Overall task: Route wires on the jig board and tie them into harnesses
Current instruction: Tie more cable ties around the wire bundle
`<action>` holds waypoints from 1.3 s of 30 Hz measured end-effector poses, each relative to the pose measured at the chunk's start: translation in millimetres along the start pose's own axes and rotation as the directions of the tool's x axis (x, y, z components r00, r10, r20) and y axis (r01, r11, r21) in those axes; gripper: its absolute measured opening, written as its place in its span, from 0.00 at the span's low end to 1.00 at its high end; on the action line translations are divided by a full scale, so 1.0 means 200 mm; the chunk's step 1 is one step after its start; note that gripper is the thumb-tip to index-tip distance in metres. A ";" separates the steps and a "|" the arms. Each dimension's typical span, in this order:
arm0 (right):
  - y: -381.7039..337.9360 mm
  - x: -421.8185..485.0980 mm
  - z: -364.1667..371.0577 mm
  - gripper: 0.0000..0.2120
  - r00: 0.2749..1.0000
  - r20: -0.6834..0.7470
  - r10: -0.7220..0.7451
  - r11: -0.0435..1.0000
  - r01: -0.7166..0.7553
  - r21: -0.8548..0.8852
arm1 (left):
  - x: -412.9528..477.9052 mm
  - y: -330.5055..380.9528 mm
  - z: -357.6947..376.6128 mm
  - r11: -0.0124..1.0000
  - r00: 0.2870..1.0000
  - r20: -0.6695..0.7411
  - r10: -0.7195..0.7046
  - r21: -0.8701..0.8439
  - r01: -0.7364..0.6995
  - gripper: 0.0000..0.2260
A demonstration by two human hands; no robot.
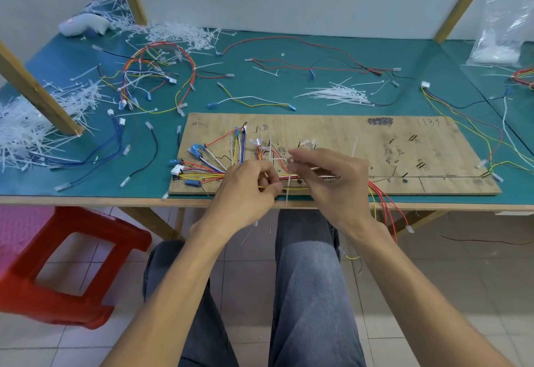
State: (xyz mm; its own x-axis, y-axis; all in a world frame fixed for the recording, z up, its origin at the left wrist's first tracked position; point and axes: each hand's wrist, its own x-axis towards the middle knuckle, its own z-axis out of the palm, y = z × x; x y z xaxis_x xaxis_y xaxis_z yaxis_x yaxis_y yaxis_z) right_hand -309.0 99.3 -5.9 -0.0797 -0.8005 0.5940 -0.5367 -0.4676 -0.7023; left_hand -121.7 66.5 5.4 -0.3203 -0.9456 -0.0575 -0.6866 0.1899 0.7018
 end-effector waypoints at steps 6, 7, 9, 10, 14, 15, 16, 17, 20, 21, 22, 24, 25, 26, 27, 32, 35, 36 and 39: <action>0.03 -0.07 0.03 0.19 0.994 0.037 -0.099 0.993 0.102 -0.062 | -0.01 0.01 0.00 0.999 0.999 -0.031 0.038 -0.013 -0.039 0.05; 0.03 -0.07 0.03 0.20 0.995 0.041 -0.094 0.993 0.097 -0.068 | -0.01 0.01 0.00 0.999 0.999 -0.020 0.037 -0.032 -0.038 0.05; 0.02 -0.07 0.04 0.20 0.997 0.038 -0.065 0.995 0.068 -0.067 | -0.01 0.01 0.00 0.998 1.000 -0.016 0.025 -0.063 -0.026 0.05; 0.01 -0.07 0.04 0.20 0.999 0.033 -0.036 0.998 0.037 -0.054 | -0.01 0.01 0.00 0.998 1.000 -0.023 0.018 -0.067 -0.020 0.04; -0.02 -0.08 0.03 0.19 0.995 0.012 0.100 0.995 -0.101 0.019 | -0.02 0.01 0.02 0.997 0.998 -0.055 0.007 -0.076 -0.011 0.04; -0.02 -0.09 0.03 0.19 0.992 0.012 0.126 0.992 -0.126 0.020 | -0.02 0.01 0.03 0.997 0.998 -0.060 0.006 -0.080 -0.011 0.04; -0.02 -0.09 0.03 0.19 0.989 0.012 0.148 0.989 -0.149 0.015 | -0.02 0.02 0.03 0.997 0.998 -0.063 0.005 -0.082 -0.010 0.05; -0.01 -0.09 0.02 0.18 0.986 0.014 0.165 0.986 -0.165 0.010 | -0.02 0.02 0.03 0.997 0.998 -0.068 0.004 -0.082 -0.009 0.05; -0.01 -0.09 0.02 0.16 0.986 0.037 0.166 0.986 -0.166 0.005 | -0.02 0.03 0.05 0.998 0.997 -0.072 -0.018 -0.065 0.013 0.04; -0.01 -0.10 0.02 0.15 0.987 0.042 0.156 0.988 -0.156 -0.002 | -0.02 0.03 0.05 0.998 0.997 -0.071 -0.027 -0.061 0.023 0.04; 0.00 -0.11 0.02 0.14 0.989 0.043 0.144 0.990 -0.143 -0.015 | -0.02 0.03 0.05 0.998 0.997 -0.072 -0.038 -0.059 0.034 0.04; 0.01 -0.13 0.01 0.13 0.992 0.036 0.123 0.991 -0.121 -0.050 | -0.02 0.04 0.06 0.998 0.996 -0.070 -0.057 -0.043 0.054 0.04; 0.01 -0.14 0.02 0.12 0.991 0.034 0.127 0.991 -0.125 -0.056 | -0.02 0.04 0.06 0.998 0.996 -0.065 -0.066 -0.025 0.065 0.04; 0.01 -0.15 0.02 0.12 0.989 0.031 0.142 0.989 -0.141 -0.051 | -0.02 0.04 0.07 0.997 0.995 -0.062 -0.073 -0.009 0.072 0.04; 0.00 -0.15 0.03 0.11 0.986 0.027 0.165 0.986 -0.164 -0.037 | -0.01 0.04 0.07 0.997 0.995 -0.060 -0.075 -0.001 0.075 0.04; -0.01 -0.12 0.04 0.08 0.962 0.086 0.257 0.964 -0.262 0.053 | -0.02 0.02 0.07 0.999 0.998 -0.057 -0.039 -0.025 0.038 0.05; -0.03 -0.10 0.02 0.14 0.925 0.125 0.360 0.915 -0.376 0.146 | -0.03 0.02 0.08 0.999 0.996 -0.087 -0.026 -0.043 0.022 0.05; -0.03 -0.09 0.02 0.14 0.918 0.129 0.375 0.908 -0.392 0.148 | -0.03 0.02 0.08 0.999 0.995 -0.097 -0.021 -0.050 0.016 0.04; -0.03 -0.06 0.04 0.08 0.891 0.130 0.434 0.879 -0.451 0.158 | -0.03 0.01 0.07 0.996 0.993 -0.119 0.003 -0.086 -0.014 0.02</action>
State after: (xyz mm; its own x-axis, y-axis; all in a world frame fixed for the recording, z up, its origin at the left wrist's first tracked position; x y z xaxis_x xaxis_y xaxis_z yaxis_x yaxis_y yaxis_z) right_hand -298.8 109.4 -11.8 -0.1949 -0.9654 0.1735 -0.3033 -0.1089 -0.9467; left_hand -129.6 75.5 -2.7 -0.2426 -0.9697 0.0300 -0.6231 0.1795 0.7612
